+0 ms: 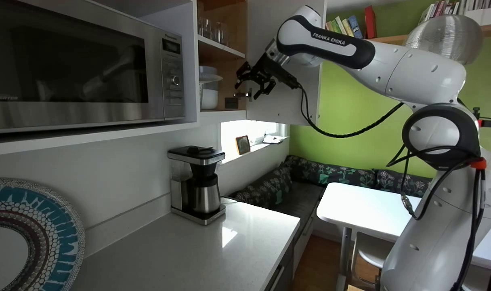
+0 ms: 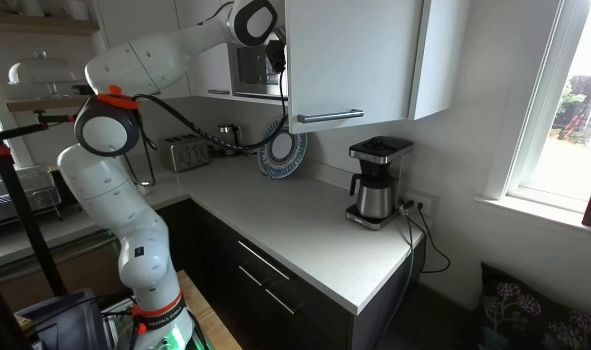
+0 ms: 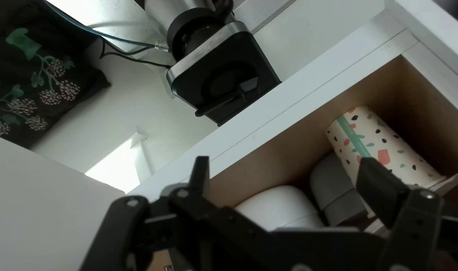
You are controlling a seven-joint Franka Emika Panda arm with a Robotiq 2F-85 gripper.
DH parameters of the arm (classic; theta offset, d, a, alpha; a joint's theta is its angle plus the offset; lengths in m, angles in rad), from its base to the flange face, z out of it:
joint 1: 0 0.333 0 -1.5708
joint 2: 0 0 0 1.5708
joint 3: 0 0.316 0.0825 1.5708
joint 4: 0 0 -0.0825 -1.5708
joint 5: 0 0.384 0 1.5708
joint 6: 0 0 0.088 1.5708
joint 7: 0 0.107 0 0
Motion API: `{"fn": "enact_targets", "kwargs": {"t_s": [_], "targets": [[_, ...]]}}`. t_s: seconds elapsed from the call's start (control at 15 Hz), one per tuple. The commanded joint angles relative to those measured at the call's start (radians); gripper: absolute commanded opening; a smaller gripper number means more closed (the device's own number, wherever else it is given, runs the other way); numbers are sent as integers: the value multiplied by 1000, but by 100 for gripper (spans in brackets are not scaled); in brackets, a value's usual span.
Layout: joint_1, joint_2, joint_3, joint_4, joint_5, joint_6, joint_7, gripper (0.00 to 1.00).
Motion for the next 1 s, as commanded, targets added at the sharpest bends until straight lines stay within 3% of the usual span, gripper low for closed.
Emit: {"fn": "enact_targets", "kwargs": {"t_s": [0.0, 0.53, 0.93], "targets": [[52, 2, -39, 7, -19, -2, 11, 100], [102, 87, -116, 57, 228, 141, 181, 100], [93, 170, -91, 90, 315, 315, 203, 100]]}}
